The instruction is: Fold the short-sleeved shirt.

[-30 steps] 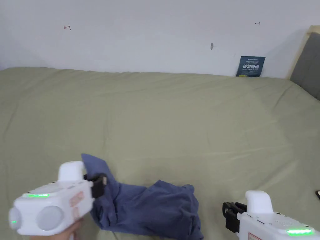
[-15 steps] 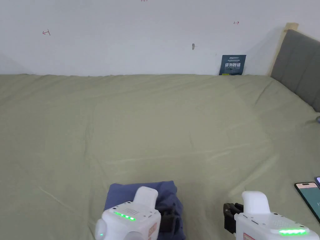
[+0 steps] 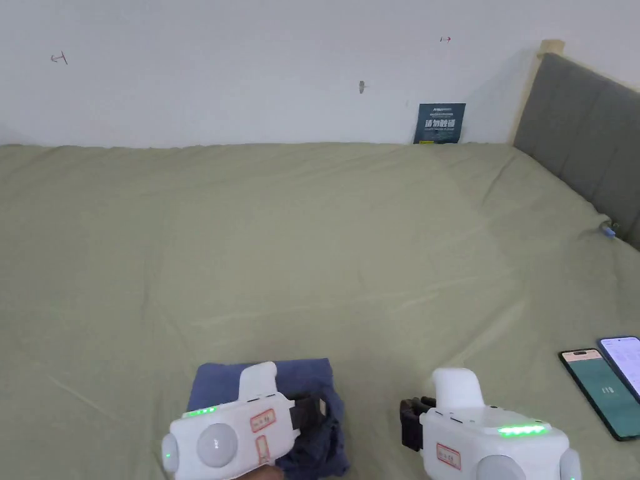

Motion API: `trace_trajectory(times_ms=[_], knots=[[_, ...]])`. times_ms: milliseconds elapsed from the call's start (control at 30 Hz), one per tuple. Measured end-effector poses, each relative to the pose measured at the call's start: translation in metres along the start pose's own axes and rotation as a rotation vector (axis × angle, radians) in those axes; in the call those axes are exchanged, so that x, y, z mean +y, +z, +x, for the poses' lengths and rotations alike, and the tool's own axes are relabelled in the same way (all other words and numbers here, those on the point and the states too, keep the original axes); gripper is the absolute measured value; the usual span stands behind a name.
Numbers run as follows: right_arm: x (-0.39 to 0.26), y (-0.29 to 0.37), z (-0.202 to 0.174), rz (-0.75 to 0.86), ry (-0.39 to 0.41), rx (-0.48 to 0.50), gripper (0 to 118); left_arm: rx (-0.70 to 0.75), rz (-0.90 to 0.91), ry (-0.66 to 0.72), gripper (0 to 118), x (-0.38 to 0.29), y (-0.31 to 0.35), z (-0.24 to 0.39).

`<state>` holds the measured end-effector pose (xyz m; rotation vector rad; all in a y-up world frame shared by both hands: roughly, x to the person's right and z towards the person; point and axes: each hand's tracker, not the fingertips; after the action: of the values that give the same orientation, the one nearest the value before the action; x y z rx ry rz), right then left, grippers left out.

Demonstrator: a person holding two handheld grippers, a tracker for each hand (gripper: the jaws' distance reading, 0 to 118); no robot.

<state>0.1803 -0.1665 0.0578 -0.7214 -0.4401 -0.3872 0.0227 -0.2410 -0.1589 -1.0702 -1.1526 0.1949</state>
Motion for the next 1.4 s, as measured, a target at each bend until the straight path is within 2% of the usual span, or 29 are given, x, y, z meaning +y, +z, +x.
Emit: trace_trajectory(times_ms=[67,133,200,267,367,433,467,500,533,567,600,633,700,800,867,900,933,967,1000,1033,1100,1167,1233,1400], knots=[[0.003,0.002,-0.005,-0.003,0.015,0.003,3,-0.015,-0.082,-0.035,13,-0.007,-0.017,0.005],[0.008,0.003,-0.012,0.000,0.030,0.042,3,0.011,-0.063,-0.073,13,-0.013,-0.006,0.009],[0.015,-0.003,-0.023,-0.010,0.028,0.128,3,-0.019,0.002,-0.067,13,-0.016,0.028,0.006],[0.020,-0.016,-0.036,-0.024,0.021,0.214,3,0.013,0.066,-0.041,13,-0.017,0.065,-0.002],[0.025,-0.057,-0.052,-0.072,-0.059,0.393,3,0.070,0.124,-0.025,13,-0.009,0.114,-0.030],[0.024,-0.089,-0.059,-0.119,-0.074,0.449,3,0.095,0.178,0.015,16,0.002,0.142,-0.052],[0.022,-0.100,-0.059,-0.150,-0.079,0.459,3,0.095,0.186,0.032,32,0.008,0.150,-0.062],[0.018,-0.112,-0.056,-0.191,-0.087,0.453,3,0.095,0.182,0.040,63,0.016,0.157,-0.074],[0.015,-0.120,-0.055,-0.219,-0.077,0.408,3,0.098,0.178,0.040,102,0.022,0.159,-0.085],[0.012,-0.124,-0.050,-0.236,-0.040,0.308,3,0.106,0.164,0.041,108,0.028,0.160,-0.096],[0.008,-0.128,-0.042,-0.243,-0.044,0.267,2,0.124,0.166,0.041,108,0.031,0.160,-0.107],[0.006,-0.131,-0.031,-0.248,-0.083,0.266,2,0.129,0.173,0.049,108,0.036,0.154,-0.119],[0.005,-0.130,-0.015,-0.240,-0.217,0.334,2,0.101,0.074,0.136,108,0.041,0.137,-0.142],[0.008,-0.130,-0.012,-0.239,-0.199,0.328,2,0.009,-0.060,0.194,105,0.041,0.097,-0.162],[0.010,-0.131,-0.013,-0.245,-0.185,0.331,2,-0.127,-0.113,0.219,104,0.035,0.075,-0.162],[0.010,-0.132,-0.013,-0.246,-0.187,0.333,2,-0.178,-0.074,0.200,97,0.034,0.069,-0.157],[0.009,-0.131,-0.014,-0.244,-0.196,0.337,2,-0.221,-0.078,0.230,44,0.035,0.061,-0.156],[0.009,-0.131,-0.014,-0.243,-0.204,0.341,2,-0.221,-0.071,0.283,44,0.034,0.057,-0.157],[0.009,-0.131,-0.013,-0.242,-0.211,0.344,2,-0.155,-0.058,0.342,24,0.033,0.052,-0.158],[0.008,-0.130,-0.012,-0.238,-0.226,0.373,2,-0.071,-0.084,0.352,18,0.028,0.048,-0.158],[0.008,-0.128,-0.012,-0.233,-0.216,0.362,2,-0.139,-0.045,0.359,18,0.024,0.052,-0.160],[0.009,-0.121,-0.013,-0.217,-0.197,0.370,2,-0.116,-0.046,0.346,18,0.025,0.060,-0.154],[0.011,-0.108,-0.015,-0.186,-0.185,0.379,2,-0.053,-0.016,0.265,18,0.031,0.073,-0.147],[0.018,-0.088,-0.015,-0.160,-0.181,0.371,2,0.003,0.136,0.272,18,0.049,0.137,-0.168]])
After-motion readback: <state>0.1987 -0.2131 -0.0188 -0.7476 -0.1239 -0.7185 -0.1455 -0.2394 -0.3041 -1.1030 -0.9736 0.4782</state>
